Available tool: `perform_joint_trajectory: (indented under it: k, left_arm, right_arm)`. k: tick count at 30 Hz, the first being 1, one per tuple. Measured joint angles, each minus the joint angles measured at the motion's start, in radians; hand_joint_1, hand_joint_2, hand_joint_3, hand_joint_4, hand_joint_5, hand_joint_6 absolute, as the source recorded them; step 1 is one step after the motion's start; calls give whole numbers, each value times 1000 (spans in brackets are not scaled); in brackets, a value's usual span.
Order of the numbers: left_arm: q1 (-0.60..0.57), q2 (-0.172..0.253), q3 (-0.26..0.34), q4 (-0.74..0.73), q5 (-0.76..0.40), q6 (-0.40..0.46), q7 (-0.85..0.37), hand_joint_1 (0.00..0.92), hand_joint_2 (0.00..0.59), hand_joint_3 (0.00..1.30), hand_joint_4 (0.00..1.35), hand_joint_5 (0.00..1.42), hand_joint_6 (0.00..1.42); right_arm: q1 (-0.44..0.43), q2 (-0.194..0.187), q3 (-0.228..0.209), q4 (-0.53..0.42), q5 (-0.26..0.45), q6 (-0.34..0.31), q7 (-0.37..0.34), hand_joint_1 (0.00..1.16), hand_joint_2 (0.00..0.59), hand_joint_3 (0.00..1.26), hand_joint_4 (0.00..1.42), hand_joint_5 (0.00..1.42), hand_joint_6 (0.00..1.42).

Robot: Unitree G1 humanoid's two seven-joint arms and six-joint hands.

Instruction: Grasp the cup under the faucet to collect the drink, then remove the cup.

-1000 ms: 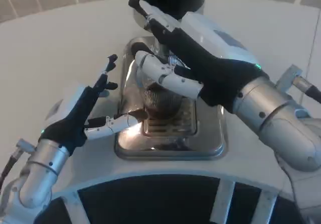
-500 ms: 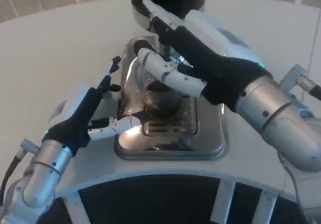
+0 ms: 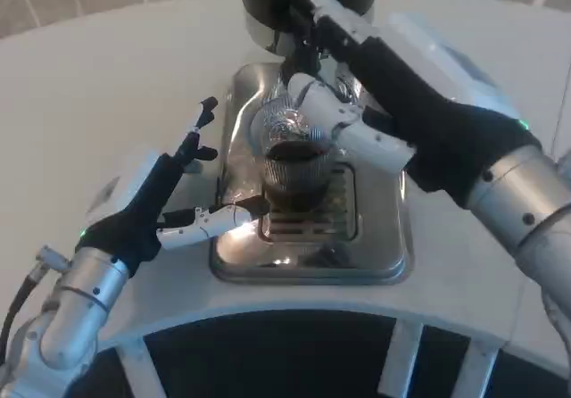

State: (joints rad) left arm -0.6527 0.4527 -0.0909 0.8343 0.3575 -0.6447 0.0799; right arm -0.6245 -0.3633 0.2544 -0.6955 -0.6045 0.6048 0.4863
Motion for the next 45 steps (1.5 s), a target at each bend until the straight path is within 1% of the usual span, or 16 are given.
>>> perform_joint_trajectory:
  k: [5, 9, 13, 15, 18, 20, 22, 25, 27, 29, 31, 37, 38, 39, 42, 45]
  left_arm:
    - [16, 0, -1, -12, 0, 0, 0, 342, 54, 0, 0, 239, 283]
    - [22, 0, -3, -28, 0, 0, 0, 338, 55, 0, 0, 239, 283]
    - [23, -1, -7, -39, 1, 1, 0, 336, 56, 0, 0, 239, 284]
    - [23, -1, -8, -42, 2, 1, 0, 335, 56, 0, 0, 239, 284]
    - [23, -1, -9, -47, 4, 0, 0, 335, 56, 0, 0, 239, 284]
    - [23, -1, -9, -48, 4, 1, 0, 333, 55, 0, 0, 239, 284]
    - [23, -1, -9, -48, 4, 0, 0, 331, 54, 0, 0, 242, 284]
    - [23, -1, -9, -46, 4, 0, 0, 330, 54, 0, 0, 246, 284]
    - [23, -1, -9, -41, 4, 0, 0, 329, 53, 0, 0, 247, 284]
    - [23, -1, -9, -36, 4, 0, 0, 328, 53, 0, 0, 248, 285]
    - [22, -1, -9, -34, 4, 0, 0, 328, 53, 0, 0, 249, 285]
    - [20, -2, -9, -27, 3, 0, -1, 328, 53, 0, 0, 250, 285]
    - [20, -2, -9, -27, 2, 0, -1, 328, 53, 0, 0, 250, 285]
    - [19, -2, -9, -25, 1, 0, -1, 328, 53, 0, 0, 250, 285]
    - [17, -4, -8, -21, -1, 0, -4, 328, 53, 0, 0, 250, 285]
    - [13, -5, -7, -19, -3, 0, -7, 329, 55, 0, 0, 250, 285]
  right_arm:
    - [23, 0, -18, -22, -2, -19, -13, 15, 555, 0, 0, 0, 0]
    - [57, 1, -48, -48, -1, -24, -22, 22, 555, 0, 0, 0, 0]
    - [89, 0, -51, -98, -11, -31, -24, 27, 555, 0, 0, 0, 0]
    - [109, -6, -51, -120, -37, -33, -23, 29, 555, 0, 0, 0, 0]
    - [164, -42, -52, -174, -99, -50, -13, 36, 553, 0, 0, 0, 0]
    - [208, -57, -57, -217, -139, -55, 0, 59, 564, 0, 0, 0, 0]
    - [252, -71, -75, -266, -178, -61, 20, 104, 570, 0, 0, 0, 0]
    - [299, -71, -109, -322, -225, -61, 50, 113, 572, 0, 0, 0, 0]
    - [332, -63, -139, -338, -256, -68, 72, 115, 572, 0, 0, 0, 0]
    - [379, -31, -175, -338, -288, -83, 107, 118, 572, 0, 0, 0, 0]
    - [414, -3, -195, -338, -304, -96, 134, 120, 571, 0, 0, 0, 0]
    - [488, 96, -245, -338, -377, -175, 215, 126, 571, 0, 0, 0, 0]
    - [495, 102, -248, -338, -382, -177, 222, 127, 571, 0, 0, 0, 0]
    - [509, 120, -257, -338, -395, -188, 240, 128, 571, 0, 0, 0, 0]
    - [550, 137, -274, -338, -417, -206, 268, 131, 571, 0, 0, 0, 0]
    - [614, 142, -276, -339, -442, -228, 285, 133, 571, 0, 0, 0, 0]
